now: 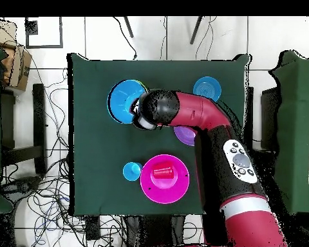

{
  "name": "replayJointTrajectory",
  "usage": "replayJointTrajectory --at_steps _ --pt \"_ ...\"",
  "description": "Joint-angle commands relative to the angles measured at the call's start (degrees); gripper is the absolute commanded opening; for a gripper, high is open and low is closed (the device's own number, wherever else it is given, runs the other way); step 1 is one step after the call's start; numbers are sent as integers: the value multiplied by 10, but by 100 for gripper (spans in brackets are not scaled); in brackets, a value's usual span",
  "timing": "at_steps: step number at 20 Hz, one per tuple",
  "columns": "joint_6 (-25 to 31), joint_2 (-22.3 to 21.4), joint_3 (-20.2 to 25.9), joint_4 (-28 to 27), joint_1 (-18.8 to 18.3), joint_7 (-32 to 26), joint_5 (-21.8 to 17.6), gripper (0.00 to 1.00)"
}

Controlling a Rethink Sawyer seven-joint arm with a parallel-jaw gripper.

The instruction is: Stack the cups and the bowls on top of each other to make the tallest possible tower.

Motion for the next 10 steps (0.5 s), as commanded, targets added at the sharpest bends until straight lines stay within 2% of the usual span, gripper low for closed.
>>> replayJointTrajectory --at_steps 1,10 --pt "47 35 -18 -46 10 -8 -36 0" --pt "36 45 -32 -60 28 6 -35 0"
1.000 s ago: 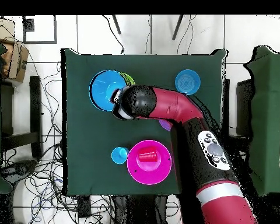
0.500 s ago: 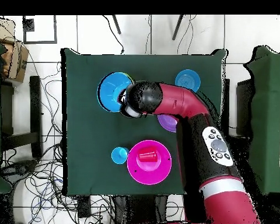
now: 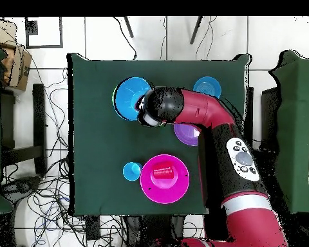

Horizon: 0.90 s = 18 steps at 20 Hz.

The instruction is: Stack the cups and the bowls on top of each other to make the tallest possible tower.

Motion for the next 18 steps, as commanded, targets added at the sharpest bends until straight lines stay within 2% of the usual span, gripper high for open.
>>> replayJointTrajectory --at_steps 1,5,9,13,18 --pt "33 32 -16 -36 26 8 -34 0" --pt "23 42 -24 -42 36 20 -30 0" --pt "6 45 -18 -18 35 47 3 0" --pt "-18 46 -8 15 30 67 33 0" --pt "-82 47 24 91 -3 68 78 0"
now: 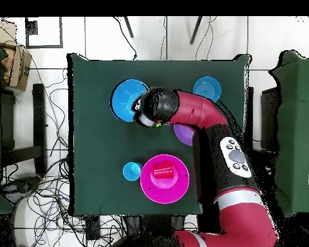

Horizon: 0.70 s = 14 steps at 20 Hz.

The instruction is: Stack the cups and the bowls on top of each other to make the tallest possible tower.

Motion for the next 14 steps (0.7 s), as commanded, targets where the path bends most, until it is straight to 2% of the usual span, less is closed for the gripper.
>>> replayJointTrajectory --at_steps 1,5,14 --pt "-83 31 44 96 -23 68 50 0" --pt "-117 36 57 140 -39 67 78 0" --pt "-128 36 42 139 -24 58 90 0"
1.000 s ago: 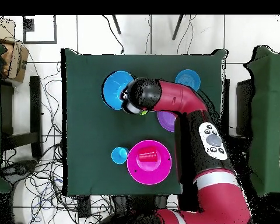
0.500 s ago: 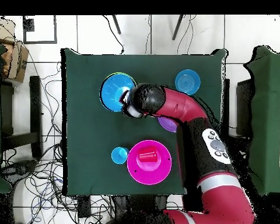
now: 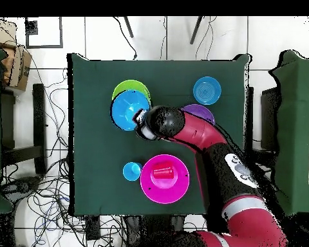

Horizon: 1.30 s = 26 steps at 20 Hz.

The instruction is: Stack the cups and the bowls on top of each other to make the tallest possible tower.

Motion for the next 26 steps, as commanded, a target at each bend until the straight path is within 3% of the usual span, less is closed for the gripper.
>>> replayJointTrajectory --at_steps 1,9,22,23,26 --pt "-34 32 34 32 10 58 22 0" --pt "-52 36 46 32 8 67 42 0" --pt "-34 41 21 -10 33 68 60 0" --pt "-37 43 23 -10 31 64 59 0" --pt "-126 70 80 27 -35 19 51 0"
